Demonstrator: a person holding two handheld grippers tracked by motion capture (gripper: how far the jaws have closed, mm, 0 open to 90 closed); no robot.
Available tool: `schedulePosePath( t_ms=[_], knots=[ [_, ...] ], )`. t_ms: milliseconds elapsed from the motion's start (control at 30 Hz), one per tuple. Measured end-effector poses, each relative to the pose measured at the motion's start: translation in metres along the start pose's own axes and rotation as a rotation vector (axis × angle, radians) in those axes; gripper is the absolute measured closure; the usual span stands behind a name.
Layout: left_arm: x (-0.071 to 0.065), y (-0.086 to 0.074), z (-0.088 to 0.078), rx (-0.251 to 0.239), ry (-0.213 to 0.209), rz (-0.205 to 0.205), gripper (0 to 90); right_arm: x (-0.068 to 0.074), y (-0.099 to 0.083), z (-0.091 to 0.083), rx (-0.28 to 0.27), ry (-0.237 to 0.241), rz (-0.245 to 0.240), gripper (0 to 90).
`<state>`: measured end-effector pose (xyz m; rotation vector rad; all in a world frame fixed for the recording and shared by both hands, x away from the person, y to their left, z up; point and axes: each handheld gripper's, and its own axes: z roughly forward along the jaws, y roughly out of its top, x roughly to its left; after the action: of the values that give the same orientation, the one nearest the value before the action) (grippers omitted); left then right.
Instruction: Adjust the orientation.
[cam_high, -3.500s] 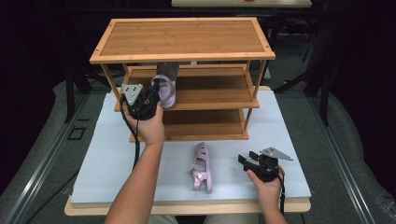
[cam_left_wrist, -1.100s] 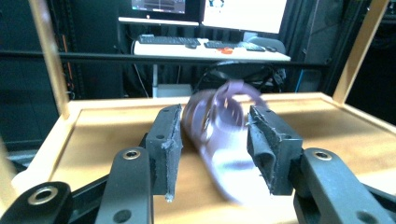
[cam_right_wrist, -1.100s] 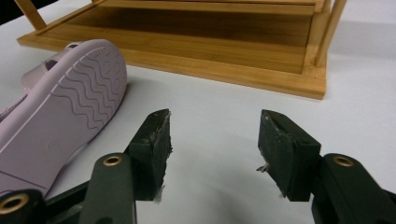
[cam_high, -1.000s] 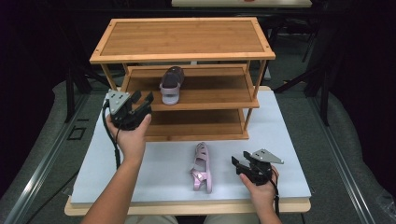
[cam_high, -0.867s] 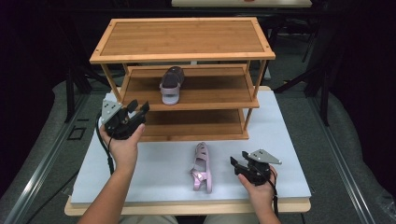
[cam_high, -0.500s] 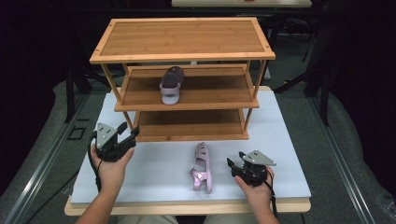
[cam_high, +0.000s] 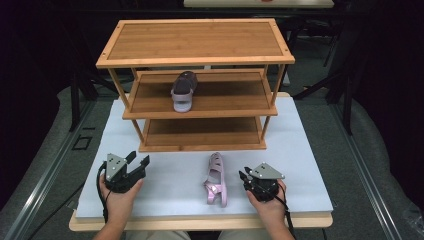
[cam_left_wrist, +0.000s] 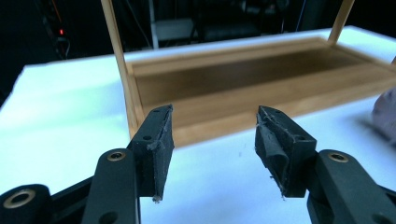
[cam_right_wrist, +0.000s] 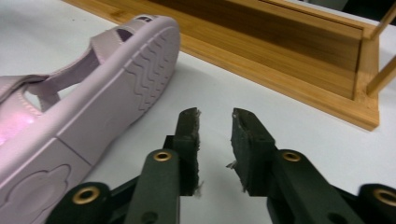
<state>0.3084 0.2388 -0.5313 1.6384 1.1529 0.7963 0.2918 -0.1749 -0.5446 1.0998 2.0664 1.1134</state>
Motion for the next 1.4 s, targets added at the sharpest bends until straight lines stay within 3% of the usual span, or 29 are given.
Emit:
schedulePosePath(
  t_ms=[167, 333, 533, 567, 667, 767, 900, 1000, 1100, 1200, 1267, 1400],
  knots=[
    [-0.003, -0.003, 0.003, 0.014, -0.004, -0.003, 46.5, 0.007, 0.004, -0.002, -0.024, 0.072, 0.006, 80.8],
    [-0.002, -0.004, 0.003, 0.030, 0.004, -0.011, 46.0, 0.018, 0.011, -0.006, -0.051, 0.159, -0.029, 83.5],
    [0.001, -0.005, 0.003, 0.033, 0.002, -0.027, 45.7, 0.035, 0.020, -0.011, -0.072, 0.220, -0.057, 88.0],
    [0.001, -0.005, 0.002, 0.032, 0.003, -0.027, 45.7, 0.038, 0.022, -0.012, -0.058, 0.197, -0.070, 88.1],
    [0.002, -0.005, 0.002, 0.036, 0.000, -0.031, 45.6, 0.044, 0.021, -0.007, -0.058, 0.234, -0.079, 88.1],
    [0.002, -0.005, 0.002, 0.040, -0.005, -0.034, 45.6, 0.045, 0.019, -0.005, -0.049, 0.227, -0.086, 89.0],
    [0.002, -0.005, 0.002, 0.042, -0.005, -0.037, 45.4, 0.039, 0.019, -0.008, -0.026, 0.179, -0.084, 89.4],
    [0.002, -0.005, 0.002, 0.040, -0.004, -0.039, 45.4, 0.027, 0.015, -0.008, 0.004, 0.158, -0.031, 88.8],
    [0.002, -0.005, 0.002, 0.040, -0.004, -0.039, 45.4, 0.013, 0.004, 0.002, 0.077, 0.093, 0.015, 89.8],
    [0.002, -0.005, 0.002, 0.039, -0.006, -0.037, 45.4, -0.003, -0.004, 0.009, 0.118, 0.106, 0.078, 88.3],
    [0.002, -0.005, 0.002, 0.037, -0.002, -0.039, 45.4, -0.012, -0.006, 0.009, 0.098, 0.157, 0.132, 86.6],
    [0.003, -0.004, 0.000, 0.038, 0.005, -0.041, 45.4, -0.017, -0.003, 0.000, 0.082, 0.115, 0.143, 78.6]
  ],
)
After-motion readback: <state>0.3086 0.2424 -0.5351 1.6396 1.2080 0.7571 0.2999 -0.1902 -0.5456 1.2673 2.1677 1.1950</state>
